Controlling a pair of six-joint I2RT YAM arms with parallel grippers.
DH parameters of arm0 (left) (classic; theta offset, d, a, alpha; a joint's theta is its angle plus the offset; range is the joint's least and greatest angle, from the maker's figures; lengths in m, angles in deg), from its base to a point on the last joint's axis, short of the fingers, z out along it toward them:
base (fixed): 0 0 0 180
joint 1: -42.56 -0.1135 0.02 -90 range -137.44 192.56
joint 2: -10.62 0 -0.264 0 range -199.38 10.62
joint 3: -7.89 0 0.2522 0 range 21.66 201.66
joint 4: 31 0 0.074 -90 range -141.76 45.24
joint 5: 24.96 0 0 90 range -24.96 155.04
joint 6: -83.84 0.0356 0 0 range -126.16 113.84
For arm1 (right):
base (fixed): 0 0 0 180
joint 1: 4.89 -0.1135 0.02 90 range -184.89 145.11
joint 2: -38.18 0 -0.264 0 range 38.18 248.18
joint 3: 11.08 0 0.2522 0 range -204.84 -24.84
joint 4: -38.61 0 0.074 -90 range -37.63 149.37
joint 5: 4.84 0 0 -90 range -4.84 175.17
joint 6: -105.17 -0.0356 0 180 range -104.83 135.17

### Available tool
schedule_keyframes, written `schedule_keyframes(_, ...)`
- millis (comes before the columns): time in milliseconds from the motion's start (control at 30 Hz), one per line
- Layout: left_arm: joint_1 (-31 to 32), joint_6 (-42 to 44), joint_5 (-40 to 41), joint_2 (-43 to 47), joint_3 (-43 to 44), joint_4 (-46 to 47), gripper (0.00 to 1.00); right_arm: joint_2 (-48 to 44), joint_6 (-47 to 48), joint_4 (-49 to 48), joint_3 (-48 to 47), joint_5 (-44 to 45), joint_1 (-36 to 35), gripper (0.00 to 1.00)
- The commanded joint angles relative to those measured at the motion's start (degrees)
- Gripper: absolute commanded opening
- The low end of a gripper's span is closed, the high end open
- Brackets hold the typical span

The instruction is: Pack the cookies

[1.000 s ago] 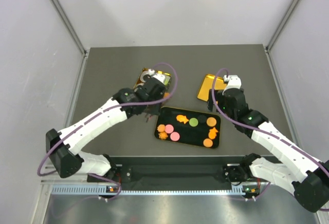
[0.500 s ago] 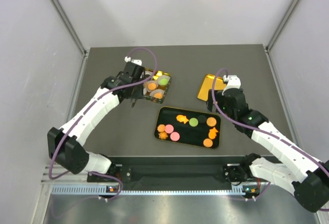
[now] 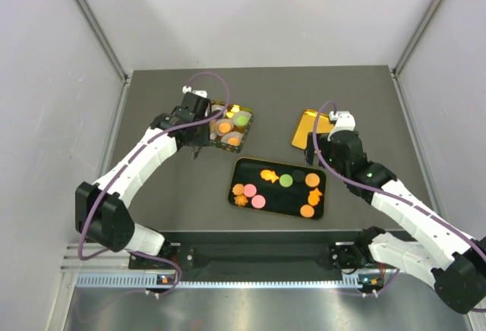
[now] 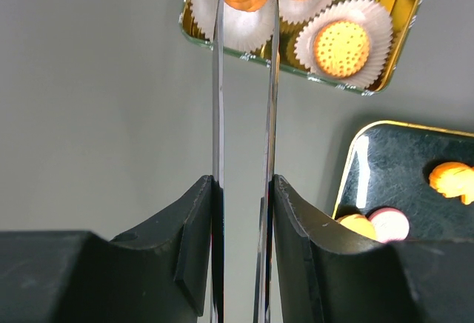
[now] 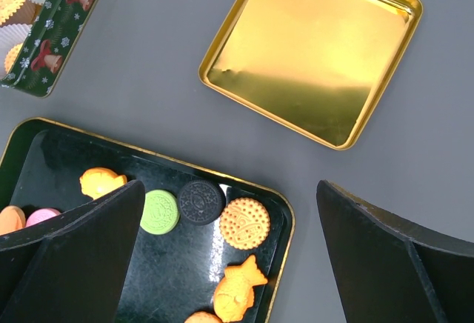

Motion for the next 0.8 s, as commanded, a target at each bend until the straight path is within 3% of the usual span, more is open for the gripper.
schedule_keyframes(0, -0.73, 0.52, -0.42, 0.24, -0.64, 3.1, 0.33, -1.26, -0.24, -1.08, -0.97, -0.2, 0.57, 1.0)
schedule_keyframes(767, -1.44, 0.61, -1.56, 0.85, -2.84, 3.37, 0.41, -1.44, -0.24, -1.08, -0.97, -0.02, 0.57, 1.0)
